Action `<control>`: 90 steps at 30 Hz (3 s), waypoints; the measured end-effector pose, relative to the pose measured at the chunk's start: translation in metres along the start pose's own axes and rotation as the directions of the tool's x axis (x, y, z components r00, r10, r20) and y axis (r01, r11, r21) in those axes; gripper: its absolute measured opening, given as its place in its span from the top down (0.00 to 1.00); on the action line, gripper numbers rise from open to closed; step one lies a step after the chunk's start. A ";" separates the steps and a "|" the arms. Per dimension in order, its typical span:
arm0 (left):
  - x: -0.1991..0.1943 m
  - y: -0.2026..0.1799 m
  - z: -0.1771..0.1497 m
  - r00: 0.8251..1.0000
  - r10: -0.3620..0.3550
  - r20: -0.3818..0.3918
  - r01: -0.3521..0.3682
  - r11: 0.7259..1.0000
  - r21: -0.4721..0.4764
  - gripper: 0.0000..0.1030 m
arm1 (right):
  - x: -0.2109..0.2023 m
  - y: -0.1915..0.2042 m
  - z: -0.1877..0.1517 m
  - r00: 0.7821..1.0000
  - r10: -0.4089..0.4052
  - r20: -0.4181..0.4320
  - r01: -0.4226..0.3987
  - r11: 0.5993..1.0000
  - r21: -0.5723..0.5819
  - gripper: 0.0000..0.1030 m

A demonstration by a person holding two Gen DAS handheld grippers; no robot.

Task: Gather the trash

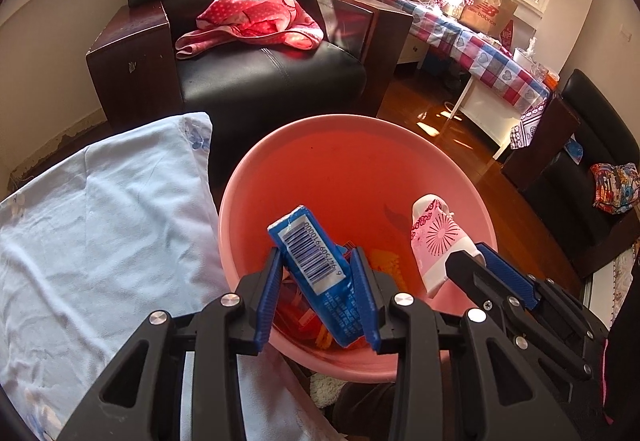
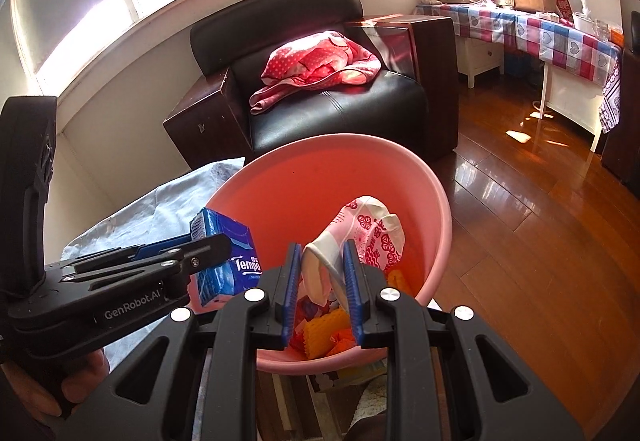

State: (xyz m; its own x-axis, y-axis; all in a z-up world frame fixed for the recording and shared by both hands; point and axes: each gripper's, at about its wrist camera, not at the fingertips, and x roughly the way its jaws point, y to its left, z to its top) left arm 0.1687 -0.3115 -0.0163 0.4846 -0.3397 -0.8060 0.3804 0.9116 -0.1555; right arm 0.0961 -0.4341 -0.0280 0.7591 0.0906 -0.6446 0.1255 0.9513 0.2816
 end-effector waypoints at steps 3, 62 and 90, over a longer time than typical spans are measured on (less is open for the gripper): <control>0.001 0.000 0.000 1.000 -0.003 -0.001 0.003 1.000 -0.002 0.66 | 0.003 -0.002 0.000 1.000 -0.001 -0.015 0.002 1.000 0.008 0.78; -0.090 -0.001 -0.033 0.974 -0.006 0.224 -0.002 0.999 0.035 0.40 | -0.044 0.035 -0.008 0.997 -0.047 0.063 0.053 0.995 -0.083 0.42; -0.147 0.023 -0.088 0.946 0.052 0.319 -0.057 0.998 0.008 0.40 | -0.090 0.066 -0.038 0.984 -0.117 0.134 0.133 0.984 -0.116 0.42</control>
State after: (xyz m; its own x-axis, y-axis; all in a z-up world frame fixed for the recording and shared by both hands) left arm 0.0369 -0.2200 0.0483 0.7295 -0.3483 -0.5887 0.3583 0.9277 -0.1048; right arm 0.0116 -0.3685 0.0217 0.8177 -0.0614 -0.5724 0.1500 0.9827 0.1089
